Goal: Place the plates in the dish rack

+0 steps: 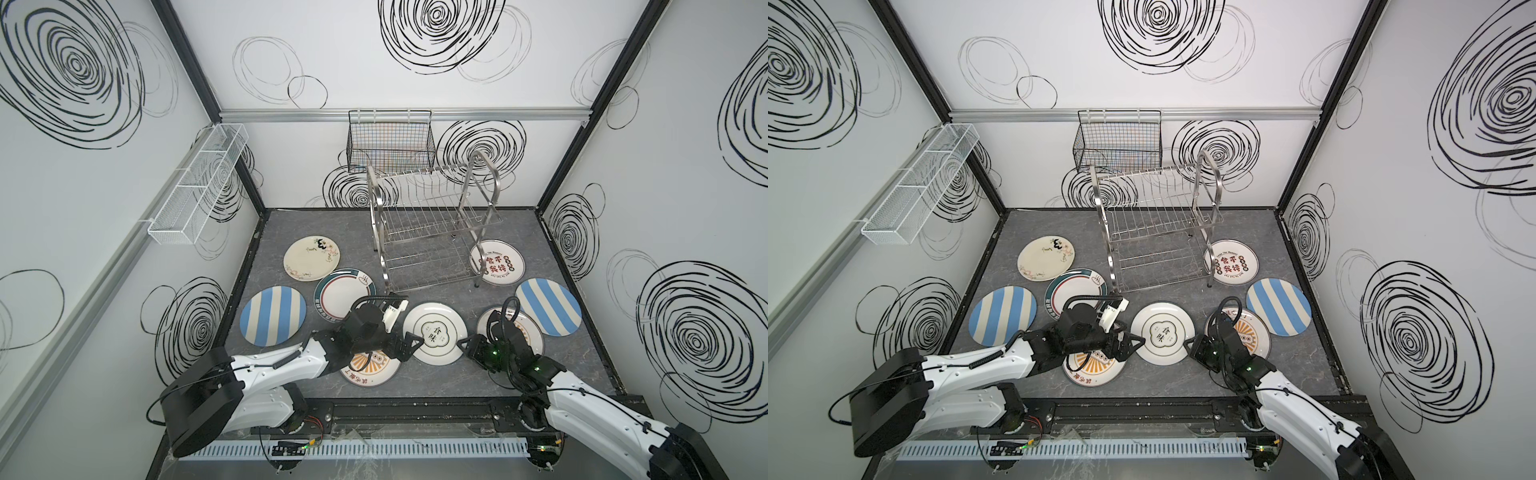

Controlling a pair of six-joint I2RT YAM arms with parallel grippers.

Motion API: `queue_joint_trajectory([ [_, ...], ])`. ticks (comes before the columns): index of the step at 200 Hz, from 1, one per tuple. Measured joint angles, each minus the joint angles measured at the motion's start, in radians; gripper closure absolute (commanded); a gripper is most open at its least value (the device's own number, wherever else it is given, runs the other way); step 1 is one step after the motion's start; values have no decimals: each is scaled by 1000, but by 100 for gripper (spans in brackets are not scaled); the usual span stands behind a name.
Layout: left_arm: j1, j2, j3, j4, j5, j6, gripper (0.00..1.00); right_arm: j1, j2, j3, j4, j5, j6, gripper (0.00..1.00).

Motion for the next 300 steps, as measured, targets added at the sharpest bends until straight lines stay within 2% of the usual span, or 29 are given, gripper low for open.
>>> queue_joint_trajectory([
  [102, 13, 0, 11, -4, 6, 5, 4, 0, 0, -8, 14, 20, 13, 87],
  [136, 14, 1, 56, -26, 11, 28, 4, 0, -71, -8, -4, 40, 31, 100],
  [188, 55, 1, 129, -105, 32, 54, 4, 0, -140, 65, -164, 138, -8, 100],
  [216, 133, -6, 172, -178, 71, 48, 4, 0, -111, 177, -287, 203, -81, 100],
  [253, 306, -72, 190, -273, 166, 43, 4, 0, -42, 349, -441, 267, -203, 100],
  [300, 461, -124, 251, -406, 216, 114, 4, 0, 14, 571, -597, 319, -329, 100],
])
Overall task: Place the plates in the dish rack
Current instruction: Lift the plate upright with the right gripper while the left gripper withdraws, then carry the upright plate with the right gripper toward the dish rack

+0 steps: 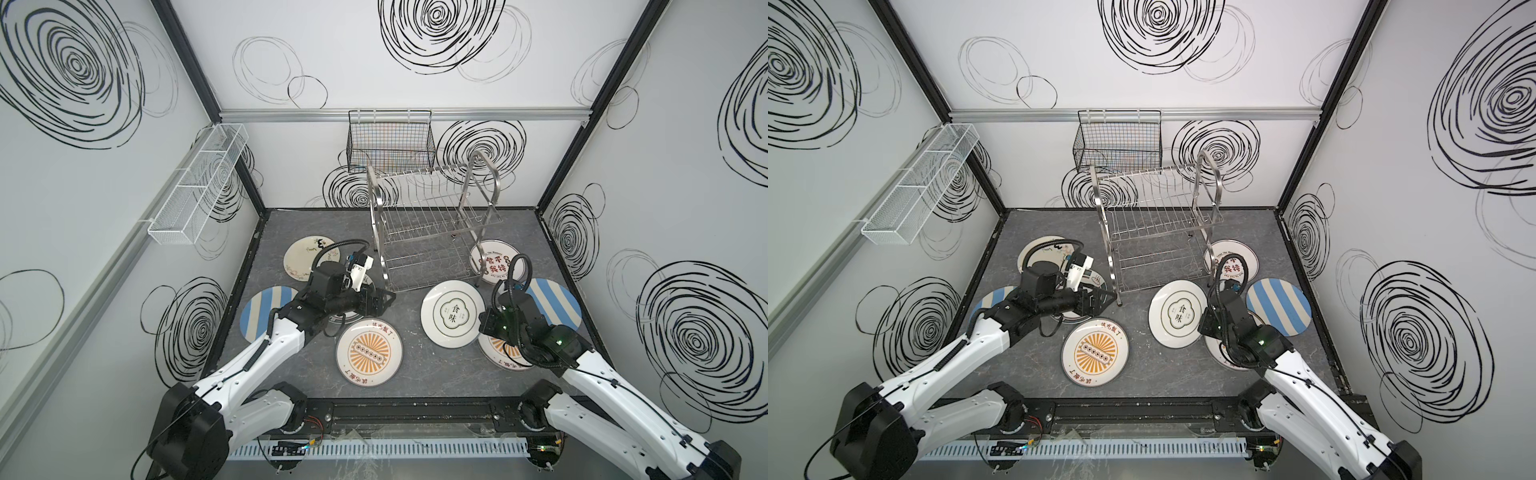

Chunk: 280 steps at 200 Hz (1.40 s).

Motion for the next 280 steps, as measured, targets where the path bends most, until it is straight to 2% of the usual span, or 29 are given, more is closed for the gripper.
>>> queue_joint_trajectory([
  [31, 75, -2, 17, -32, 11, 38, 4, 0, 29, 113, -91, 10, -52, 100],
  [77, 117, 32, 63, -42, 13, 68, 4, 0, 67, 291, -212, 11, -111, 100],
  [158, 154, 42, 66, -23, 39, 74, 4, 0, 128, 589, -296, 20, -226, 100],
  [198, 154, 39, 66, -23, 41, 80, 4, 0, 218, 835, -356, 75, -298, 100],
  [246, 150, 27, 64, -20, 59, 81, 4, -8, 359, 1114, -373, 204, -383, 100],
  [280, 134, 26, 64, -17, 64, 81, 4, -22, 430, 1217, -323, 274, -436, 100],
])
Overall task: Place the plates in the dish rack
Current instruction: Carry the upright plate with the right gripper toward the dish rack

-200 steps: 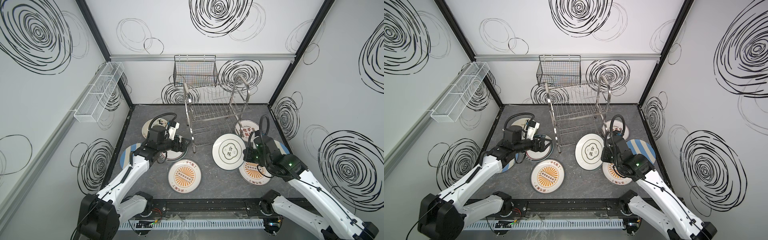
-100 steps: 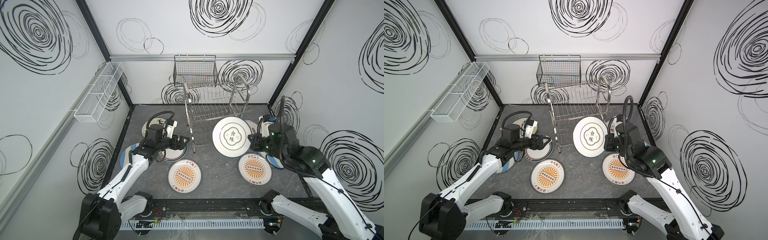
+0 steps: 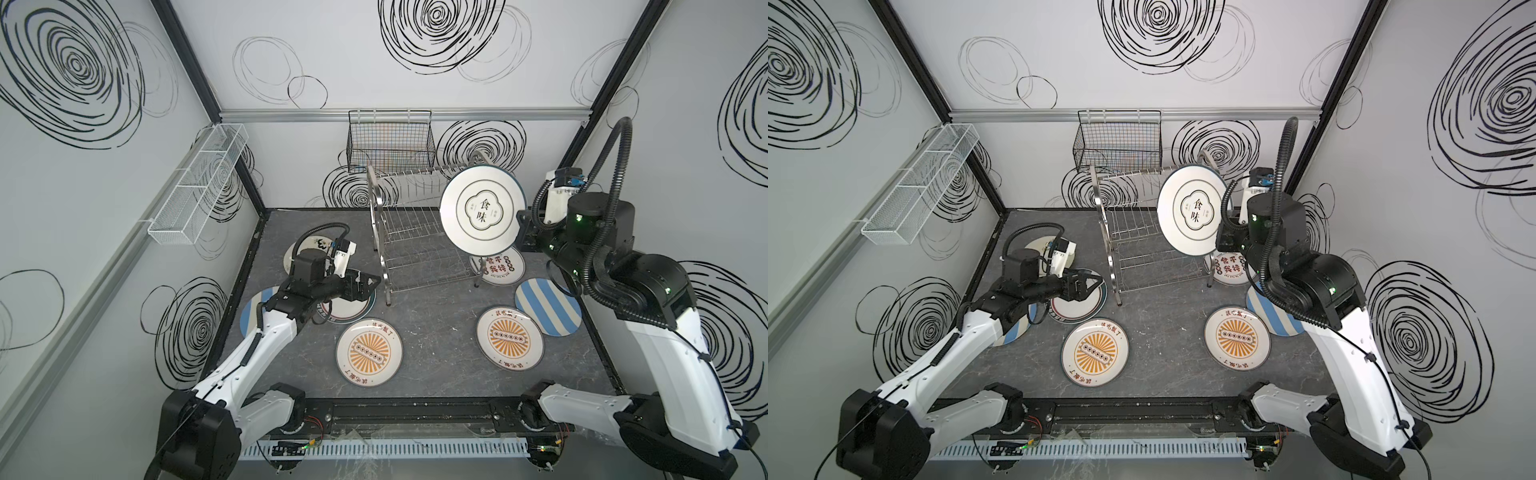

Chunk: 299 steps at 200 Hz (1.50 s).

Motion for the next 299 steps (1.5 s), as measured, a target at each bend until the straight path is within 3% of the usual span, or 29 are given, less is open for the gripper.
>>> queue_joint_trajectory([
  [90, -45, 0, -2, 2, -2, 16, 4, -9, 76, -76, 398, 315, -228, 100],
  [147, -47, 0, -5, 2, -4, 23, 4, 79, 143, -208, 695, 516, -418, 100],
  [222, -48, 0, -6, 1, -8, 30, 4, 111, 245, -229, 905, 611, -560, 100],
  [299, -48, -5, -6, -2, -12, 42, 4, 64, 299, -229, 932, 594, -540, 100],
])
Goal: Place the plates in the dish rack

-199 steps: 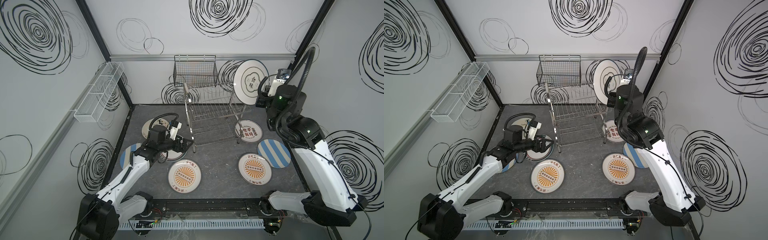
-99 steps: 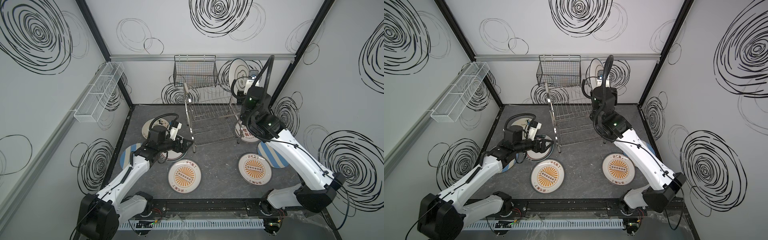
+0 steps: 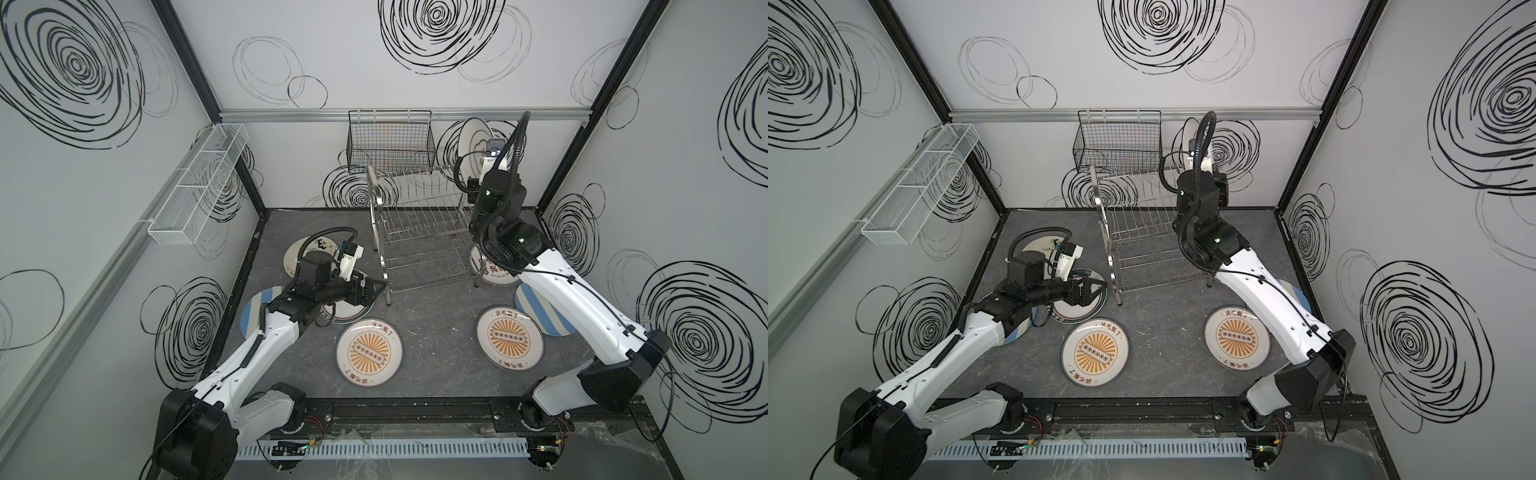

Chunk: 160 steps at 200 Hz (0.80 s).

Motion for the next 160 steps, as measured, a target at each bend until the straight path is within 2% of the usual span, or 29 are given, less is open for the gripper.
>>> queue_joint_trajectory([
  [160, 0, 0, 0, -5, -12, 11, 4, -76, 27, -53, -7, -51, 84, 100],
])
